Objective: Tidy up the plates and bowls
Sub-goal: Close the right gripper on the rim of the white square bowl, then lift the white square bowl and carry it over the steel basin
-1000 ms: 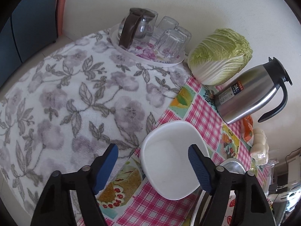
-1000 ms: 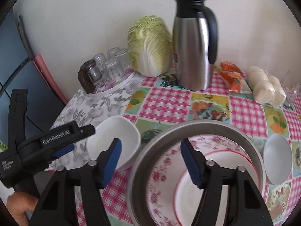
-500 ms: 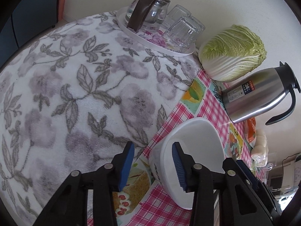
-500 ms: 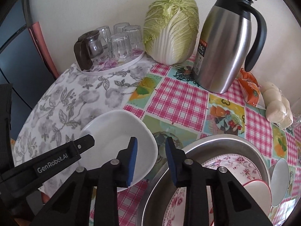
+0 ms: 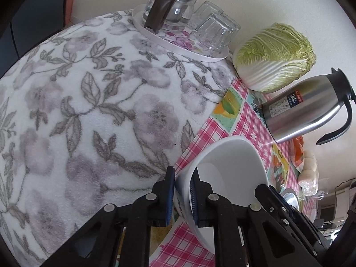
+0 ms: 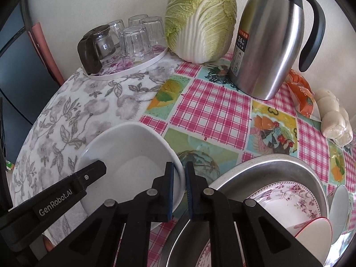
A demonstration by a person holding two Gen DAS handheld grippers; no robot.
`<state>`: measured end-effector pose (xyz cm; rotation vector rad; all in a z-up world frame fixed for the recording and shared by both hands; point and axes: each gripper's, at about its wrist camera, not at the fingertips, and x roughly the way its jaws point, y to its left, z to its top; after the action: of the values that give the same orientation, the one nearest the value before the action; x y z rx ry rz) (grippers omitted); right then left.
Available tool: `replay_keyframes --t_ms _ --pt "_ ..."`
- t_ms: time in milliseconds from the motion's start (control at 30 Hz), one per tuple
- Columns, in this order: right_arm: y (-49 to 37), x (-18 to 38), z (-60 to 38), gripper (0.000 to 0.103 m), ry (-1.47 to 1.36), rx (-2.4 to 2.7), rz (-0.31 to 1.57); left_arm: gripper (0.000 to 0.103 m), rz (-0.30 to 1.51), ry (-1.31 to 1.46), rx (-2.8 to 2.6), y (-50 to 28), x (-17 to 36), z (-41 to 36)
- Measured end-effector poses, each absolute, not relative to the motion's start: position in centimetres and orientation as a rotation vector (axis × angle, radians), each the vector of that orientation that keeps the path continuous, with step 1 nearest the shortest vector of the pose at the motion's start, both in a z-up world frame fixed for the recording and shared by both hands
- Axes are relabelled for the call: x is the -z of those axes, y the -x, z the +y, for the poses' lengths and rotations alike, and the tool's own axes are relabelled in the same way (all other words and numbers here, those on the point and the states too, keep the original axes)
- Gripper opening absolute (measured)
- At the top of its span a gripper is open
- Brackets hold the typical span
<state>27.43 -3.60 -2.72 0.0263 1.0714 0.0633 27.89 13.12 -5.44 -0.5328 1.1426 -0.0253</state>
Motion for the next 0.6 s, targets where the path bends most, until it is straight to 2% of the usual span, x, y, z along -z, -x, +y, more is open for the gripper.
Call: replay_keyframes --t_ms 233,600 --pt "-26.4 2.0 -3.2 0.009 -0.074 -0.102 1.063 0.014 1.127 0.546 0.002 -26.9 4.2 14.3" --pt "-21.6 -4.7 -4.2 0.009 -0.114 -0.119 0.905 0.015 0.953 0.449 0.071 -23.4 -4.7 12.5"
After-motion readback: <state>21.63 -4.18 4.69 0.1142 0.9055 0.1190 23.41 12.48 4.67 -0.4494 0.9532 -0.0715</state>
